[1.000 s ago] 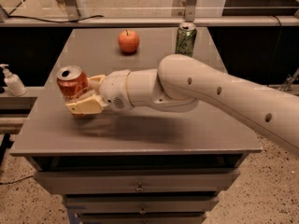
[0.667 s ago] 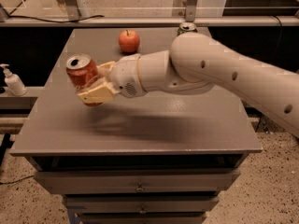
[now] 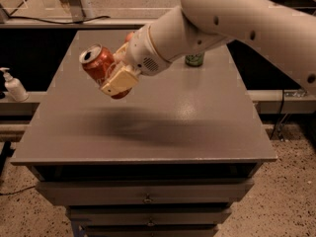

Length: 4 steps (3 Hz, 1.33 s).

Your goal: Knock coke can over

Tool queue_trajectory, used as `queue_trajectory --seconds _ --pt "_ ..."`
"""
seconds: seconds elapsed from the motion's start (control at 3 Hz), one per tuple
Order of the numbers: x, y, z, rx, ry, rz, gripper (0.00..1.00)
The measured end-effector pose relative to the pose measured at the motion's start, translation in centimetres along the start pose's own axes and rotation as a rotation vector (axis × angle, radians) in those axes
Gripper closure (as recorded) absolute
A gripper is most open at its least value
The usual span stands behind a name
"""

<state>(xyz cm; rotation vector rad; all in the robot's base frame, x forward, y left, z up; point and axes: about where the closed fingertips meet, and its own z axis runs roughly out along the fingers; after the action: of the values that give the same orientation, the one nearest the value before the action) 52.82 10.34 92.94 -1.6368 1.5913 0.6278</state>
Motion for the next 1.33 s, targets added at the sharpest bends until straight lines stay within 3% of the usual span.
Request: queue_trajectory --seconds 0.33,0.67,1.0,1.33 --pt "1.5 0.9 1.1 -0.082 0.211 -0.026 1.0" --pt "5.0 1.8 2.0 -0.145 0.451 -0.05 1.0" --pt "8.6 1.6 0.9 -0.149 0.655 -0.067 1.0" --pt "10.7 1.1 -1.2 -0.121 0.793 -0.069 0.84"
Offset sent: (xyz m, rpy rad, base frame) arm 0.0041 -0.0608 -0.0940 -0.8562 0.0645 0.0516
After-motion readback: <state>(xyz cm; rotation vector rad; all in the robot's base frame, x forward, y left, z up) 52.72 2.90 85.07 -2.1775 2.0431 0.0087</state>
